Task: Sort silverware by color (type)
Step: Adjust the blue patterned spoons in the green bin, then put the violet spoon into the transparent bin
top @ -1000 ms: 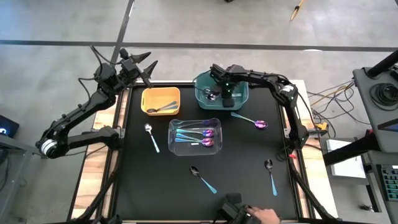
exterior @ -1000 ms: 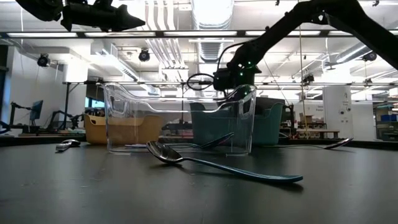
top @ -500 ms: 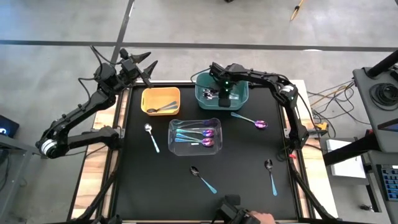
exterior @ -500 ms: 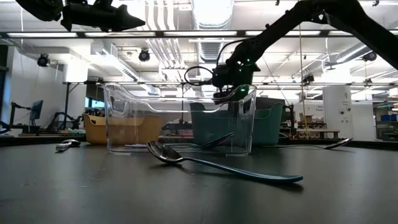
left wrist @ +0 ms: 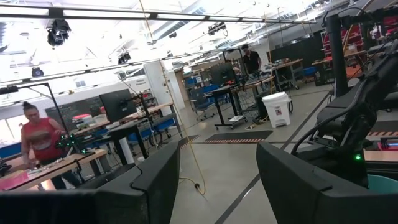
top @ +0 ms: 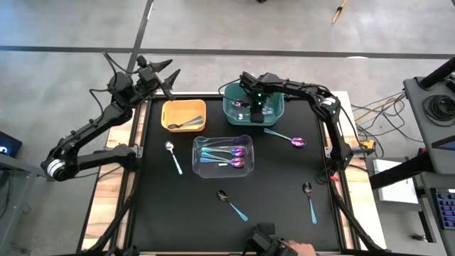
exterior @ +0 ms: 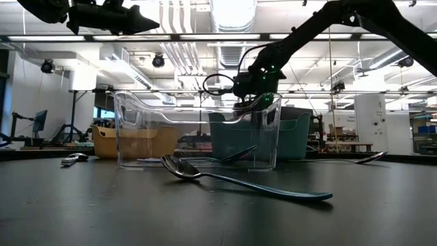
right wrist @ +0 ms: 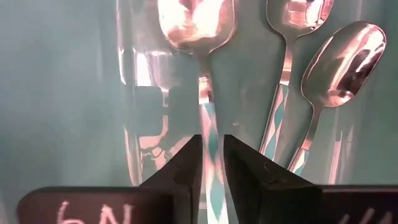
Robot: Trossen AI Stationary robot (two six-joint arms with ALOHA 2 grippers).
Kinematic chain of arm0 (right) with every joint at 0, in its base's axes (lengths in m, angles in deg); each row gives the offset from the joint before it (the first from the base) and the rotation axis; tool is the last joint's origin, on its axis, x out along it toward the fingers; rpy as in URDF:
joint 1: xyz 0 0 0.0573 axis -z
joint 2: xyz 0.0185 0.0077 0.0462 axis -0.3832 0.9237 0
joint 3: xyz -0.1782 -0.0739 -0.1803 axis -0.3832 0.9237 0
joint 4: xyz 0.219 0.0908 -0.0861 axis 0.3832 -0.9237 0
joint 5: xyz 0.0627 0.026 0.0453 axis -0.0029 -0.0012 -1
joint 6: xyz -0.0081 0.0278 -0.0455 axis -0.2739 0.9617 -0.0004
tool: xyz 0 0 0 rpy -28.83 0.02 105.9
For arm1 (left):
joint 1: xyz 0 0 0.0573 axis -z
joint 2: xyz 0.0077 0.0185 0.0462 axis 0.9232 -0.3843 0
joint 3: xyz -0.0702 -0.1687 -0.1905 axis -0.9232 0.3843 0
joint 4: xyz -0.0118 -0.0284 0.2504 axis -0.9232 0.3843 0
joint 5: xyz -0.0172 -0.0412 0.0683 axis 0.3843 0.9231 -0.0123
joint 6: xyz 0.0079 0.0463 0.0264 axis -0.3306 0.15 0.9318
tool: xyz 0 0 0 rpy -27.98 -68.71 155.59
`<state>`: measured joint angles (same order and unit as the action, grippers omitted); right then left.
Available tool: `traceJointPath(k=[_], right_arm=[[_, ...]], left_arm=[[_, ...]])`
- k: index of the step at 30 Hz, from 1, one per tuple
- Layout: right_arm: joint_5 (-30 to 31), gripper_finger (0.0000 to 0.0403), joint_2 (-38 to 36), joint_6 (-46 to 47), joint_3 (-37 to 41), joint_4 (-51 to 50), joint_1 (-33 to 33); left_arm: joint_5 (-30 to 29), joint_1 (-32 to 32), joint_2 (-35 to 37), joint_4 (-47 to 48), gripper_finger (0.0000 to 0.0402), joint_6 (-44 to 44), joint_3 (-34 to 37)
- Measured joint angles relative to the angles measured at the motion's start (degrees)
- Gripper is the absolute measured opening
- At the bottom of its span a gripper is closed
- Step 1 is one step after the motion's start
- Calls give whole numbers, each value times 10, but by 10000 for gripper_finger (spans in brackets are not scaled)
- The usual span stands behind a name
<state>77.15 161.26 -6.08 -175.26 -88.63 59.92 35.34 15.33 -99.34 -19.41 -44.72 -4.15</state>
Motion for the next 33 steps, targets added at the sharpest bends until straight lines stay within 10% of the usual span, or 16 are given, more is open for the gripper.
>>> traceJointPath(k=[19, 33], right_arm=[[2, 57, -53, 47, -5, 1, 0], [-54, 10, -160, 94, 18, 77, -4]], left_arm=[[3, 2, 0, 12, 194, -152, 0], [165, 54, 2, 41, 194, -375, -4]])
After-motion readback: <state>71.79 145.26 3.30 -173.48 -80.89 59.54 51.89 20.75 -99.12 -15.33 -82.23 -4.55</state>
